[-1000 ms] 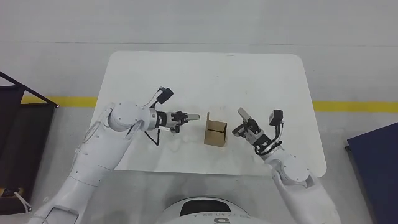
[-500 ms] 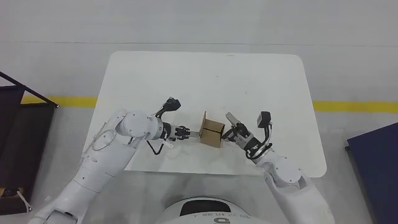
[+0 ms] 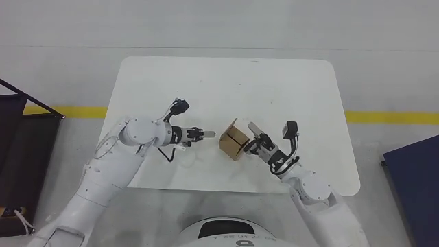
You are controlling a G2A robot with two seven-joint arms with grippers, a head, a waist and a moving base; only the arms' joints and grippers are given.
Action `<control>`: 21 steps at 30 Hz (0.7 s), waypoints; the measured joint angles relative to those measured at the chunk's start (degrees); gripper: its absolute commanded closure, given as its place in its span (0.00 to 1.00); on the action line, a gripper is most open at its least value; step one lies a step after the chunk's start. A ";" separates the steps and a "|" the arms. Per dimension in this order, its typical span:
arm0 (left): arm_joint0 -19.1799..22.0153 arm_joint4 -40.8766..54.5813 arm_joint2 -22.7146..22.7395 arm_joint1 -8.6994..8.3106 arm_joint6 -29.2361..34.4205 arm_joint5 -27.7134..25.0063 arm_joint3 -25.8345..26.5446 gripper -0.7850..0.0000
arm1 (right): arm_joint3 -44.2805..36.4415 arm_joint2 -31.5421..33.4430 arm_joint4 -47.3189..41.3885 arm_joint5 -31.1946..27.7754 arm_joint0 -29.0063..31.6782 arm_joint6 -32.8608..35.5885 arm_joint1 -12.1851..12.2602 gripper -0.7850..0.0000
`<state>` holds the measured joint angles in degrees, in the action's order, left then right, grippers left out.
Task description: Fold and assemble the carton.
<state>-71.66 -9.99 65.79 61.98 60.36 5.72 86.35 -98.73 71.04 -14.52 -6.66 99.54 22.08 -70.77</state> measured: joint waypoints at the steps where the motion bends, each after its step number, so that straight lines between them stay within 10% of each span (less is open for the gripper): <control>1: -0.50 2.08 1.32 -0.04 -1.27 0.14 0.03 0.00 | 0.01 0.03 -0.04 -0.07 -0.03 0.00 0.01 0.00; 6: -2.18 15.12 6.56 -0.01 -6.59 1.30 0.58 0.00 | -0.67 0.46 -0.15 -0.05 0.07 -0.08 0.12 0.00; 21: 1.13 5.55 0.10 0.77 -7.78 -6.02 -4.16 0.00 | -0.01 -0.10 1.17 0.04 -0.22 -0.88 0.08 0.00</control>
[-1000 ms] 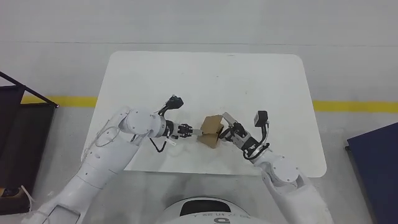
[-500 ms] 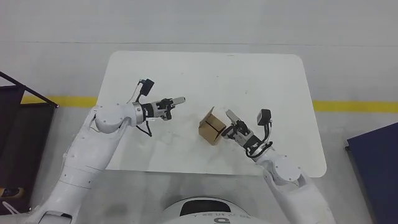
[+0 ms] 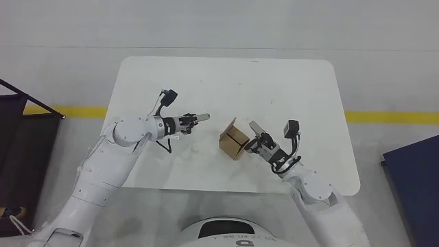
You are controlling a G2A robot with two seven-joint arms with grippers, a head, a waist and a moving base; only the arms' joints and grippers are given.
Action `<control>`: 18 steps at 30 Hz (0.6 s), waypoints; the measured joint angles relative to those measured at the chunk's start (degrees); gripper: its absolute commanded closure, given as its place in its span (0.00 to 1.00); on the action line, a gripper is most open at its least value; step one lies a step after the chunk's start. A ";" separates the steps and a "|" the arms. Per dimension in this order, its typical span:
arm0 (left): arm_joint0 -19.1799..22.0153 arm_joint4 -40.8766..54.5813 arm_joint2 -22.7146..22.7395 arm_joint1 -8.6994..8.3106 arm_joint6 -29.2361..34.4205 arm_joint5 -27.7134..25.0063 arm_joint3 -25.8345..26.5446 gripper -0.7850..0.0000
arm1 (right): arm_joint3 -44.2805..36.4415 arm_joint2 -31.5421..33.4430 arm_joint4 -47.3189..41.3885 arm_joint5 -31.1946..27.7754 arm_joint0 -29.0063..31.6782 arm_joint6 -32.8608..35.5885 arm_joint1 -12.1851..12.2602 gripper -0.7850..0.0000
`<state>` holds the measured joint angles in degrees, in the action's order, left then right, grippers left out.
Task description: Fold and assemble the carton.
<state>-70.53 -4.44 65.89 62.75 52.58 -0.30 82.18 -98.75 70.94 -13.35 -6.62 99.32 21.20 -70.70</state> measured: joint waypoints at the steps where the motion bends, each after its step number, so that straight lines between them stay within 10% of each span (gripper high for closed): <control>1: 0.85 -0.09 -1.10 0.25 -0.02 -0.85 -1.15 0.00 | 0.31 -0.31 0.73 -0.21 -0.13 -0.65 -0.04 0.00; 18: 13.97 -3.32 -19.03 5.60 3.54 -6.92 -14.78 0.00 | 3.30 -2.32 -1.33 -4.00 -0.46 -1.37 -0.41 0.00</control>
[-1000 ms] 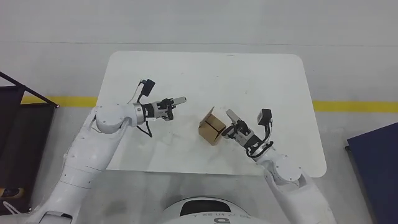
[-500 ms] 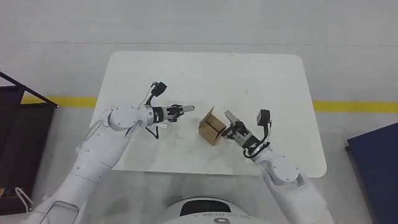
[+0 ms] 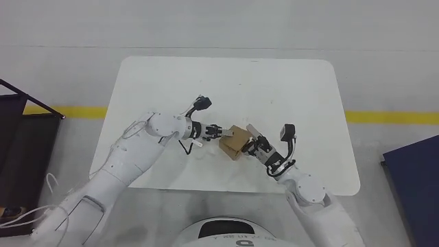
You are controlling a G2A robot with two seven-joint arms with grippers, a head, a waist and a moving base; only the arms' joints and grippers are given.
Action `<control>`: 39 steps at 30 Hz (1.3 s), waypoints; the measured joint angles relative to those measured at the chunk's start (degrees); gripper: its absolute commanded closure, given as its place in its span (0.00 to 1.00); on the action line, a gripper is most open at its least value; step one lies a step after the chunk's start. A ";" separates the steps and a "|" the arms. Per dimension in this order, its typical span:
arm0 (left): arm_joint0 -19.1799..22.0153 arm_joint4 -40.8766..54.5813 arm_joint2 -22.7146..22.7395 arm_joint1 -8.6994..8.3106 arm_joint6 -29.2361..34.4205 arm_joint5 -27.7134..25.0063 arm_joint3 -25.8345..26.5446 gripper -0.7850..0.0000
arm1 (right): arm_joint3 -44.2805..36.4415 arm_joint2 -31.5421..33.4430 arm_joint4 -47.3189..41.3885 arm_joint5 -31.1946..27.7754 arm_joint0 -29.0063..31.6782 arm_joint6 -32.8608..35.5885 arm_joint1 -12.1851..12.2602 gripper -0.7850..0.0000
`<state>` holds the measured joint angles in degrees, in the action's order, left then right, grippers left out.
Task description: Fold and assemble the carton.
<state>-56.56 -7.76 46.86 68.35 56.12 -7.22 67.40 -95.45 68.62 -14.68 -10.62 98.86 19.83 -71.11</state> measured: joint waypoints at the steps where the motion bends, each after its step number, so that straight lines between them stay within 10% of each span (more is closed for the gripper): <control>1: 0.39 -0.69 -0.59 0.17 0.03 0.13 -0.26 0.00 | 0.13 -0.03 -0.20 -0.19 -0.01 0.11 -0.01 0.00; 39: 1.54 -9.01 -2.98 0.75 1.02 2.67 1.82 0.00 | -3.67 2.72 -2.24 1.42 2.90 7.24 1.33 0.00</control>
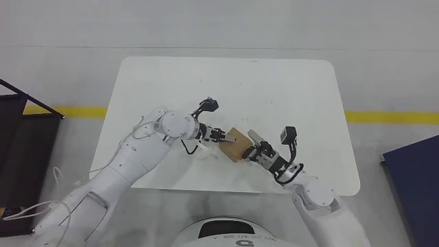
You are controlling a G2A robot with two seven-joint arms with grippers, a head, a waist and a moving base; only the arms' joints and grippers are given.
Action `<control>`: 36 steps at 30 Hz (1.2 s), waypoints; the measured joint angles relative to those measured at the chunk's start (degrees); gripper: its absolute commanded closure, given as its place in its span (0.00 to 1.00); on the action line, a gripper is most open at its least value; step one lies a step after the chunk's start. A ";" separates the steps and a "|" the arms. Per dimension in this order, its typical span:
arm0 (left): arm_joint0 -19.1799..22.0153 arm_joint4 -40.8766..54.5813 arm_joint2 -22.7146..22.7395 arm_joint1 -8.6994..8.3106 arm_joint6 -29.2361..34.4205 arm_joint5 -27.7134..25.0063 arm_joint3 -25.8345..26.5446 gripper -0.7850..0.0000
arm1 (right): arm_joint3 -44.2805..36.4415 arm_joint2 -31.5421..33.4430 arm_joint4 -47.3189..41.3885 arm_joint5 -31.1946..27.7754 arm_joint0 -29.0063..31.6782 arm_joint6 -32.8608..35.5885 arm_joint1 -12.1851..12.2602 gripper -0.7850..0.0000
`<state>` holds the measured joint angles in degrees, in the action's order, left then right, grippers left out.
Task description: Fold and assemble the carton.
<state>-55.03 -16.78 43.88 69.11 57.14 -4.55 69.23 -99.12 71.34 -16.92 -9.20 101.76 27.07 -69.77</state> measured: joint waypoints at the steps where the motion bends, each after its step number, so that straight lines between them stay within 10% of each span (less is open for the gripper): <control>1: 0.01 0.05 0.00 0.02 0.00 -0.06 -0.06 0.00 | 0.03 -0.15 0.25 0.15 -0.11 -0.15 0.00 0.00; 36: 0.56 1.26 -0.26 0.81 0.31 -1.58 -1.87 0.00 | 5.22 -4.18 1.05 2.06 -6.01 -2.30 -0.48 0.00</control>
<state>-54.47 -15.52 43.62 69.92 57.46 -6.13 67.36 -93.90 67.16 -15.87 -7.14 95.75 24.77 -70.25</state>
